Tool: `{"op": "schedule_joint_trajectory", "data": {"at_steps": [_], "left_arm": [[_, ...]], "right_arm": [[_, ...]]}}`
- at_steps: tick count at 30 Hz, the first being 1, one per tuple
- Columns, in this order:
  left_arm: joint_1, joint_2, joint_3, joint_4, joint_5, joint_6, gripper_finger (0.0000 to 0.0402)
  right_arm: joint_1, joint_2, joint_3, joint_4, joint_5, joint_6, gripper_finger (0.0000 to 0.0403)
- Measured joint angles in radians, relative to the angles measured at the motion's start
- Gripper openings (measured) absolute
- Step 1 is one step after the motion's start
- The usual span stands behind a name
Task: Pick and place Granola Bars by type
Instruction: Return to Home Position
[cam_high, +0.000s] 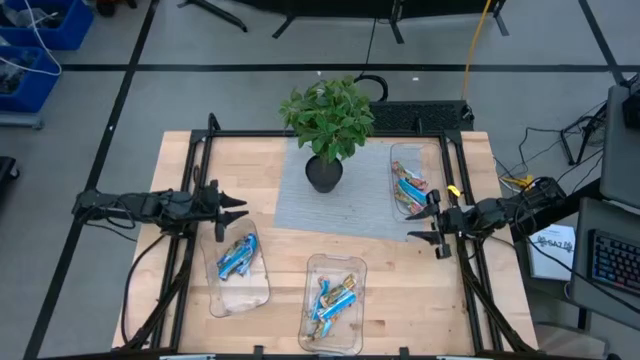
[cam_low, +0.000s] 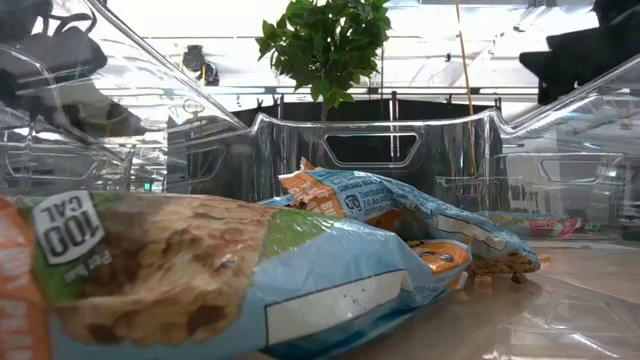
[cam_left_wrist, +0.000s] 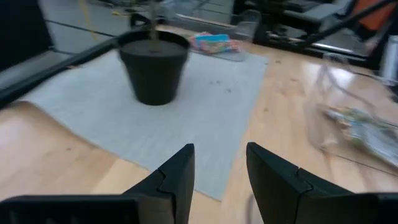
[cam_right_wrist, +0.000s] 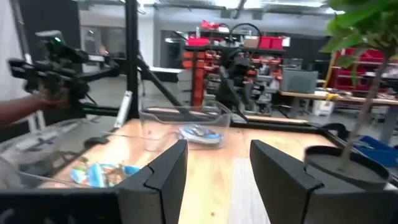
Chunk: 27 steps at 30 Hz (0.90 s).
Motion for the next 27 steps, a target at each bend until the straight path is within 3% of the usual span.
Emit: {"op": "schedule_joint_trajectory", "data": {"at_steps": [4,13,20,27], "left_arm": [[0.053,0.0,-0.018,0.027,0.119,0.025,0.0149],[0.128,0.0,-0.029,0.06,0.252,0.111,0.0148],[0.132,0.0,-0.029,0.101,0.25,0.176,0.0148],[0.132,0.0,-0.029,0.084,0.249,0.177,0.0148]], "right_arm": [[0.0,0.0,0.043,-0.076,0.0,0.0,0.0166],[0.0,0.0,0.016,-0.068,-0.081,0.052,0.0166],[0.0,0.001,-0.014,-0.034,-0.088,0.075,0.0166],[0.0,0.001,-0.015,-0.05,-0.178,0.075,0.0166]]}}
